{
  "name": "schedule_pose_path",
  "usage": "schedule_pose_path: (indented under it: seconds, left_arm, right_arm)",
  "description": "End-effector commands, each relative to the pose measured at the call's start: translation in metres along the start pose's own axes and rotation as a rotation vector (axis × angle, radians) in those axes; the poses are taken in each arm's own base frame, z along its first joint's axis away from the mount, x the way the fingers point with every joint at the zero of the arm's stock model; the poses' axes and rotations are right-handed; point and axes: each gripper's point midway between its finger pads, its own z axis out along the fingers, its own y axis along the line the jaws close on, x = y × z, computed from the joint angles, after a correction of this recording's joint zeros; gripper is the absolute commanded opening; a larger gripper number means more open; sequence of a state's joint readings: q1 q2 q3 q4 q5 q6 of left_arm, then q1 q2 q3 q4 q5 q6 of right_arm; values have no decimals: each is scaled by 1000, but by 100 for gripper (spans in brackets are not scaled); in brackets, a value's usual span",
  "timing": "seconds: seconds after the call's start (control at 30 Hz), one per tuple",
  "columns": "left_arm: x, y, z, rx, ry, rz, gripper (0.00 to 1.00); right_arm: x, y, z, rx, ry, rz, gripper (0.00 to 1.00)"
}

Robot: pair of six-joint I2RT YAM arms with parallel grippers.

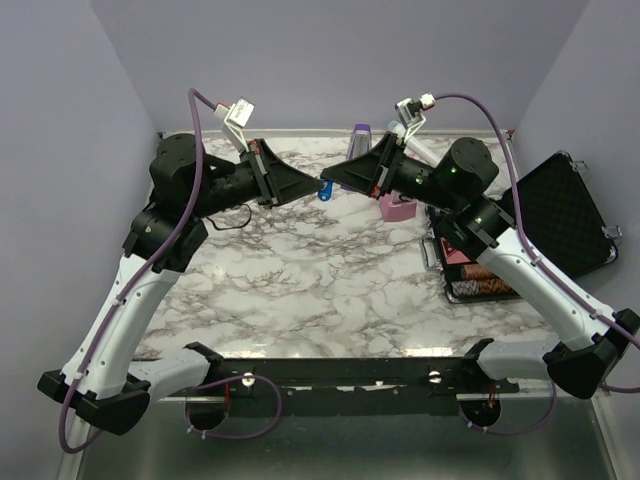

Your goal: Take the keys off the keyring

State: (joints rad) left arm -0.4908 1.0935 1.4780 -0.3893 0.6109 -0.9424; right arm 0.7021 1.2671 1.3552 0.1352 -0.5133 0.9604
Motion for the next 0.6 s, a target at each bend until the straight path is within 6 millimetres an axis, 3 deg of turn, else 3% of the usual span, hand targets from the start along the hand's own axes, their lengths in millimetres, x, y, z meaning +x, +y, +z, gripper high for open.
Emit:
schedule_pose_path:
  seconds: [0.0, 0.57]
  left_arm:
    - [2, -6, 3, 41, 41, 43, 0]
    - [56, 9, -8, 113, 286, 74, 0]
  right_arm:
    - [18, 7, -2, -29, 107, -38, 1]
    - [64, -6, -17, -30, 384, -49, 1]
